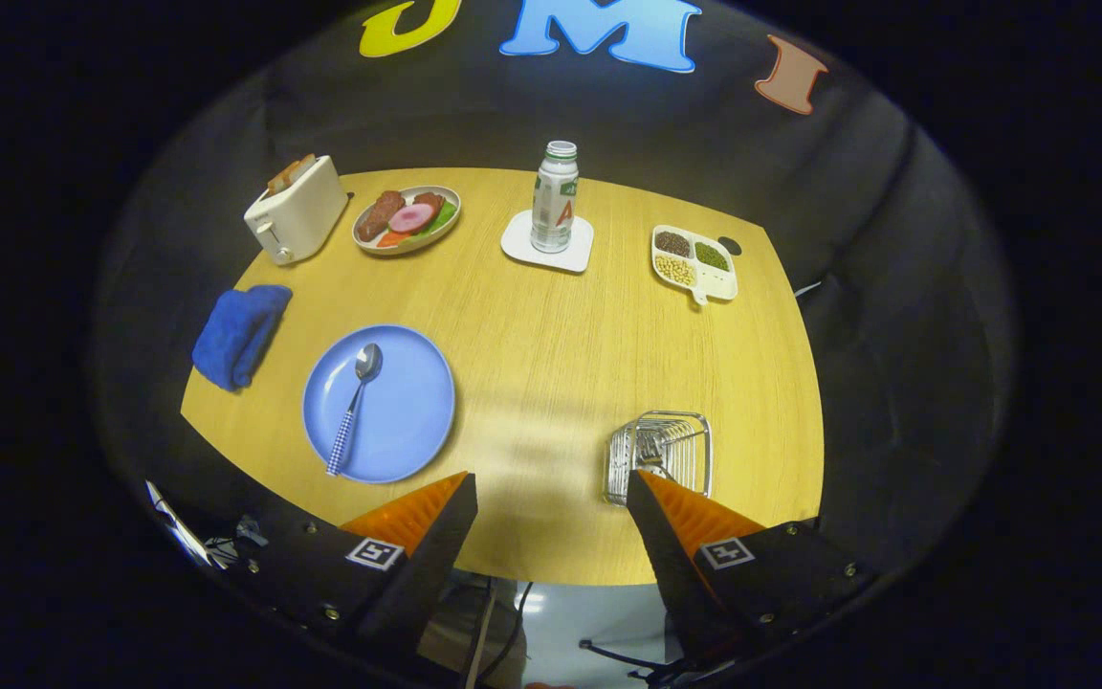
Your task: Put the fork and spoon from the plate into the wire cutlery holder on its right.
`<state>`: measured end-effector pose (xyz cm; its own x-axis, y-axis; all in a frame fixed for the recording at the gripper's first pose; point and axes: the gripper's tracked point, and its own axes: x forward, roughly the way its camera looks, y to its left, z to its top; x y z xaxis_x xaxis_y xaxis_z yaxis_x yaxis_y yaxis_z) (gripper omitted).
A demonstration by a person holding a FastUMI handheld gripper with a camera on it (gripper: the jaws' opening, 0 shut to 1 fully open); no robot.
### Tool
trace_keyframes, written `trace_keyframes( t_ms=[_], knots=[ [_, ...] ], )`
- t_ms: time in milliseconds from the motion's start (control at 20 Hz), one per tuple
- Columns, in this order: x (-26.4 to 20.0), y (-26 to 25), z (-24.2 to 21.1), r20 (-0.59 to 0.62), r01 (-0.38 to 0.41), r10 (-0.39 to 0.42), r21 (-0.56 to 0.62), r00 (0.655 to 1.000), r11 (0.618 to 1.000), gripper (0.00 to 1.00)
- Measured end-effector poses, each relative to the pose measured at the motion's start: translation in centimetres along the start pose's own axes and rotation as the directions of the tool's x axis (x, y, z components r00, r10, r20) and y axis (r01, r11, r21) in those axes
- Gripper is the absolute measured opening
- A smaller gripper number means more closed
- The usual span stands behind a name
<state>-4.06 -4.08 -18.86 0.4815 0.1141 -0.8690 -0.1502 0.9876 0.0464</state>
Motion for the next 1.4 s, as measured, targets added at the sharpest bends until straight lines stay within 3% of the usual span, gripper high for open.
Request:
trace_keyframes(
  t_ms=[450, 850, 1400],
  knots=[
    [2.0, 8.1, 1.6, 0.071, -0.092, 0.093, -0.01, 0.993, 0.996, 0.96],
    [6.2, 15.0, -0.6, -0.037, -0.133, 0.13, -0.094, 0.991, 0.987, 0.97],
    [8.8, 19.6, -0.8, -0.059, -0.145, 0.139, -0.106, 0.989, 0.984, 0.97]
  ],
)
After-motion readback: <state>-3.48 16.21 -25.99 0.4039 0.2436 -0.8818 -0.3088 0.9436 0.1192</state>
